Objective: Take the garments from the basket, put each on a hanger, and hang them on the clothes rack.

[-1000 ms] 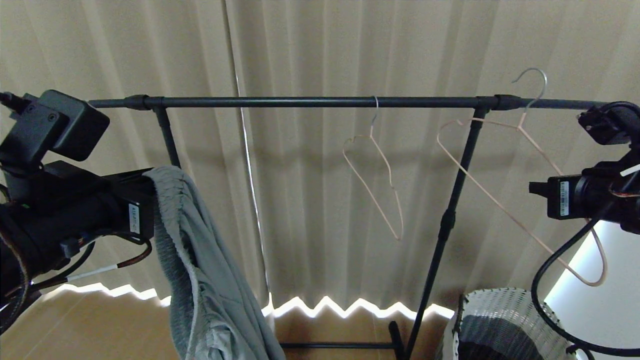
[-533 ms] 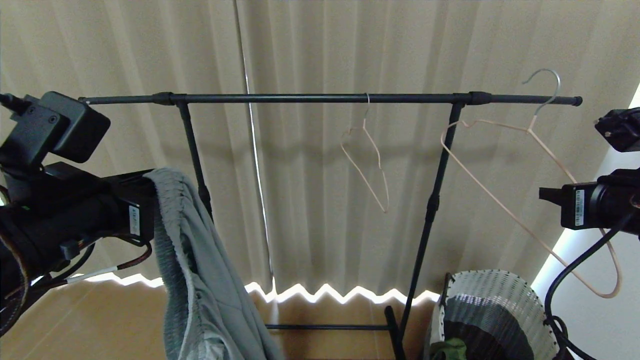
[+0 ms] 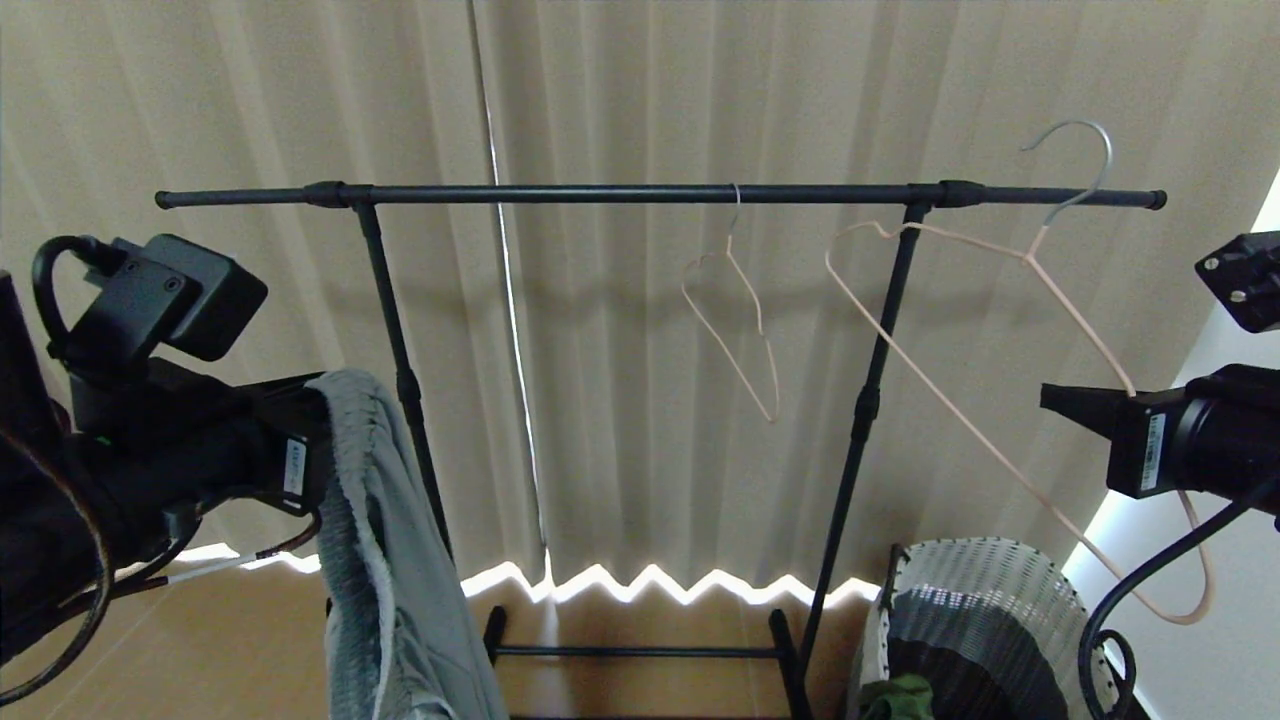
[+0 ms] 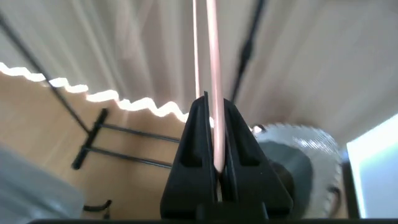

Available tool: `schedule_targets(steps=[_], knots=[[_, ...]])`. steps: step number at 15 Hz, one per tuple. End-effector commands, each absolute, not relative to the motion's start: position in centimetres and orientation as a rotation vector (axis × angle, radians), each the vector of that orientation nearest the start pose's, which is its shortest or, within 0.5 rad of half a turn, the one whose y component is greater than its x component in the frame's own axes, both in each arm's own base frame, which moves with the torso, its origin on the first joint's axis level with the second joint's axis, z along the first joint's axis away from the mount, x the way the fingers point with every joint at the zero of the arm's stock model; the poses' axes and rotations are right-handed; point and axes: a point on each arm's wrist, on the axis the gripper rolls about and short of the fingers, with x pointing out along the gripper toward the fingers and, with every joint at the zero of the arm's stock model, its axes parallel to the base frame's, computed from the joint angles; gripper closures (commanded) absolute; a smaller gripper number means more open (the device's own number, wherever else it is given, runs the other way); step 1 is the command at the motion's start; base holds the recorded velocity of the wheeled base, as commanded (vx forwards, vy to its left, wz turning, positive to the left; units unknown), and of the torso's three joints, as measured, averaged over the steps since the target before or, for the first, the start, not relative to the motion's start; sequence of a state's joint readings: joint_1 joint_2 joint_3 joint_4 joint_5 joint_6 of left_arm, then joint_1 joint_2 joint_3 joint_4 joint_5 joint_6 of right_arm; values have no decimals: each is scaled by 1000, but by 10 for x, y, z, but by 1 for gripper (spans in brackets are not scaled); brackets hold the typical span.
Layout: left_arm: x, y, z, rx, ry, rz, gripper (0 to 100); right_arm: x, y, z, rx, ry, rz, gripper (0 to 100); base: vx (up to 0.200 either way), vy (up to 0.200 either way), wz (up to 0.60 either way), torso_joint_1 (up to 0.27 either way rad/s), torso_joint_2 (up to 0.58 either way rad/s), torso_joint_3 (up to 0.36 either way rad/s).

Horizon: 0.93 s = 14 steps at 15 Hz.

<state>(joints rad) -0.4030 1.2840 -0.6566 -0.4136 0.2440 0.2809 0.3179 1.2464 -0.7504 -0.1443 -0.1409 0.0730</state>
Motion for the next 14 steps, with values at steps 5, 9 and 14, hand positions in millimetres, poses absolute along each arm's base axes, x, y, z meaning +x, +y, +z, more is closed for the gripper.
schedule_targets(steps=[5, 9, 14], knots=[[231, -96, 224, 329, 230, -65, 100, 165, 78, 234, 64, 326, 366, 100, 0, 0, 0, 0, 0, 0], [249, -117, 228, 245, 219, -41, 100, 157, 94, 224, 63, 301, 525, 100, 0, 0, 0, 0, 0, 0], [279, -136, 243, 163, 170, -39, 100, 141, 119, 207, 41, 397, 744, 100, 0, 0, 0, 0, 0, 0]])
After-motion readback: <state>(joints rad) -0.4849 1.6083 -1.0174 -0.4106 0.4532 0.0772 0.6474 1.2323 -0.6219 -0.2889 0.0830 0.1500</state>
